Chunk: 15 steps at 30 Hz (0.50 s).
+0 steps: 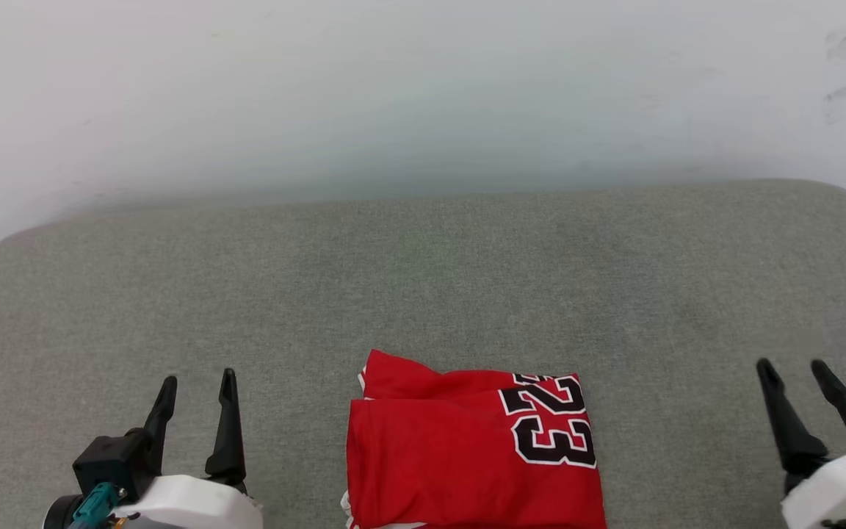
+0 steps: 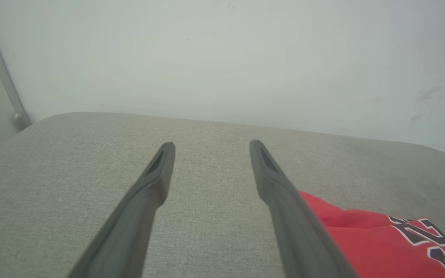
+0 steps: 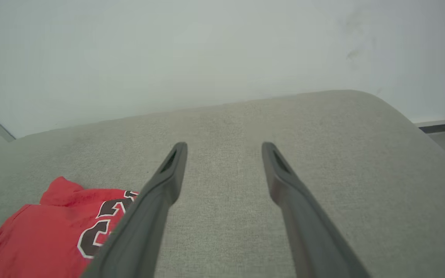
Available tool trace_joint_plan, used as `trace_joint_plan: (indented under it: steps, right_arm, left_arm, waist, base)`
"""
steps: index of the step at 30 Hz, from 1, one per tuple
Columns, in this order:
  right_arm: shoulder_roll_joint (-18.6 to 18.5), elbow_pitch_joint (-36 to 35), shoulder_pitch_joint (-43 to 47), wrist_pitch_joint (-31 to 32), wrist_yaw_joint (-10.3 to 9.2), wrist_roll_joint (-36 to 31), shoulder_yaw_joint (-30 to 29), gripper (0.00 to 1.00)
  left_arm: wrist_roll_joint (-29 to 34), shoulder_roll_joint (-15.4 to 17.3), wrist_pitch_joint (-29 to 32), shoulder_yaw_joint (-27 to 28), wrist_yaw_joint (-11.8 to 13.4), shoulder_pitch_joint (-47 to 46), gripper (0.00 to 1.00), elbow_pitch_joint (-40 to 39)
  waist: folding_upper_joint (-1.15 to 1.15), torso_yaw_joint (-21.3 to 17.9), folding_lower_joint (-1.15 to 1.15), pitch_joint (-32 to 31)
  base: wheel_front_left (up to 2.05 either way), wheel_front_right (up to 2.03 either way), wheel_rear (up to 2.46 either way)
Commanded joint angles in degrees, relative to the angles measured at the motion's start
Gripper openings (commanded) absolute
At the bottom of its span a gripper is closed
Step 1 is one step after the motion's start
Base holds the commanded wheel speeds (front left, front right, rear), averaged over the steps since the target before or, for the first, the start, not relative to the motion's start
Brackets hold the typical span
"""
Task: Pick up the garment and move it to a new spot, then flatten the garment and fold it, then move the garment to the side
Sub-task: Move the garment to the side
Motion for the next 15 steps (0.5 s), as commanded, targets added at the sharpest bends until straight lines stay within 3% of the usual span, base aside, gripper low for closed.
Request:
trace_joint_plan:
  steps: [1, 5, 8, 9, 12, 15]
  right_arm:
    - [-0.9, 1.5, -0.2, 2.9, -0.02, 2.6, -2.1, 1.00]
    - [-3.9, 5.5, -2.4, 13.2, -0.01, 8.4, -6.8, 1.00]
    - [-6.1, 8.9, -4.0, 24.5, -0.02, 12.9, -9.1, 1.00]
    - [-6.1, 8.9, -4.0, 24.5, -0.02, 12.9, -9.1, 1.00]
    - [-5.8, 11.5, -6.2, 36.6, -0.01, 16.9, -11.7, 1.00]
    - [-2.7, 13.1, -8.0, 47.3, -0.01, 19.3, -12.9, 1.00]
  left_arm:
    - [0.6, -0.5, -0.2, 0.2, 0.4, -1.1, 1.00, -0.7]
    - [1.4, -0.8, -0.3, 0.5, 0.6, -1.9, 1.00, -1.7]
    - [2.0, -1.2, -0.4, 0.9, 0.7, -2.9, 1.00, -2.4]
    - [2.0, -1.2, -0.4, 0.9, 0.7, -2.9, 1.00, -2.4]
    - [2.7, -1.8, -0.5, 1.3, 0.4, -3.8, 1.00, -2.9]
    - [3.4, -2.5, -0.5, 1.5, 0.0, -5.0, 1.00, -3.3]
  waist:
    - [0.00, 0.5, 0.00, 0.8]
    - [0.00, 1.9, 0.00, 2.8]
    - [0.00, 3.3, 0.00, 4.3]
    - [0.00, 3.3, 0.00, 4.3]
    - [0.00, 4.9, 0.00, 6.0]
    - [0.00, 6.6, 0.00, 7.8]
  base:
    - [0.00, 0.00, 0.00]
    - [0.00, 0.00, 0.00]
    - [0.00, 0.00, 0.00]
    - [0.00, 0.00, 0.00]
    - [0.00, 0.00, 0.00]
    - [0.00, 0.00, 0.00]
